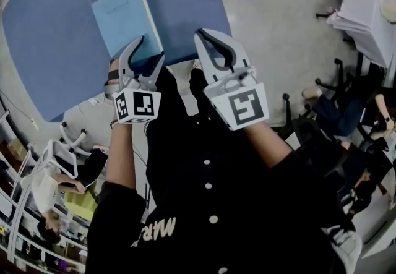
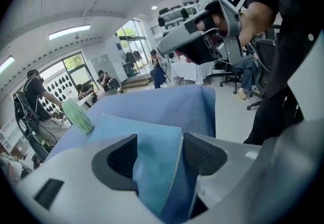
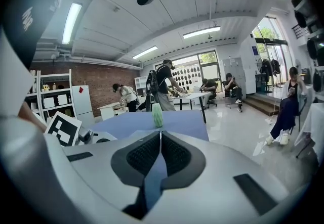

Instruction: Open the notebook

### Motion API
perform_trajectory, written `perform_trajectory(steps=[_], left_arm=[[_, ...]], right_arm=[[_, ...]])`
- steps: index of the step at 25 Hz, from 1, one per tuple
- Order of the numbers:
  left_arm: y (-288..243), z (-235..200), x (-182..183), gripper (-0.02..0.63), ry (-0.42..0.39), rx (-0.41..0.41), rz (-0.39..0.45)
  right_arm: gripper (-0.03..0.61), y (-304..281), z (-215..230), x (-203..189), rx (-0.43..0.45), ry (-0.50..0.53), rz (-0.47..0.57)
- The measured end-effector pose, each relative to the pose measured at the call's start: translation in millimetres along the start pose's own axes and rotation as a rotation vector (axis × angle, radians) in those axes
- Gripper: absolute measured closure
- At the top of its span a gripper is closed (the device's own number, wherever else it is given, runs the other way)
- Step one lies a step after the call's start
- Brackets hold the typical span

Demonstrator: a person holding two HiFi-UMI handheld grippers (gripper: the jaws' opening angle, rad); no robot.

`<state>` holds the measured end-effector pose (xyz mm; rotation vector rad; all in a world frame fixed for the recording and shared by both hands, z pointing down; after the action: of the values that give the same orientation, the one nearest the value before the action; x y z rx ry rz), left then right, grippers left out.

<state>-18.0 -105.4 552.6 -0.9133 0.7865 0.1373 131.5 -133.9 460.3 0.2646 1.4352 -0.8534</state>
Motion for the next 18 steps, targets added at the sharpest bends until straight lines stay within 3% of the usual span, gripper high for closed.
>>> perform_trajectory(steps=[3,6,10,16,18], left_arm=[[0,3,-4,0.381,0.005,-0.041,0.016],[1,6,-6,0.464,0.083,-0.081,0.038],[2,9,-5,0.519,0.138,-0.102,0.080],[8,5,-3,0.537,0.207,-0.163,0.114],[8,4,-2,0.547,0.187,-0.169,0.105]], right_arm=[[0.571,-5,-3,-6,0.001,-0.011,-0.008],[0.571,-8,-5,-13,0.008,-0.013,-0.018],[0.571,-7,-5,-16,0.018,-0.011,-0.027],[0.571,-5,-9,-17,0.026,-0.018,-0.039],[0.571,-5,-10,-16,0.027,-0.014,-0.040]])
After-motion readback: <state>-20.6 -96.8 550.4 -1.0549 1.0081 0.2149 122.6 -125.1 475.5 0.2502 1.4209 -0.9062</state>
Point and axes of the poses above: the fingertips, and each gripper's own axes: y backward along the fingers, z to its right, x out of its top, the point moved 5 cm from there along y, backward along the fingers, and after that the axes turned 4 degrees about x, right-handed, at the moved point
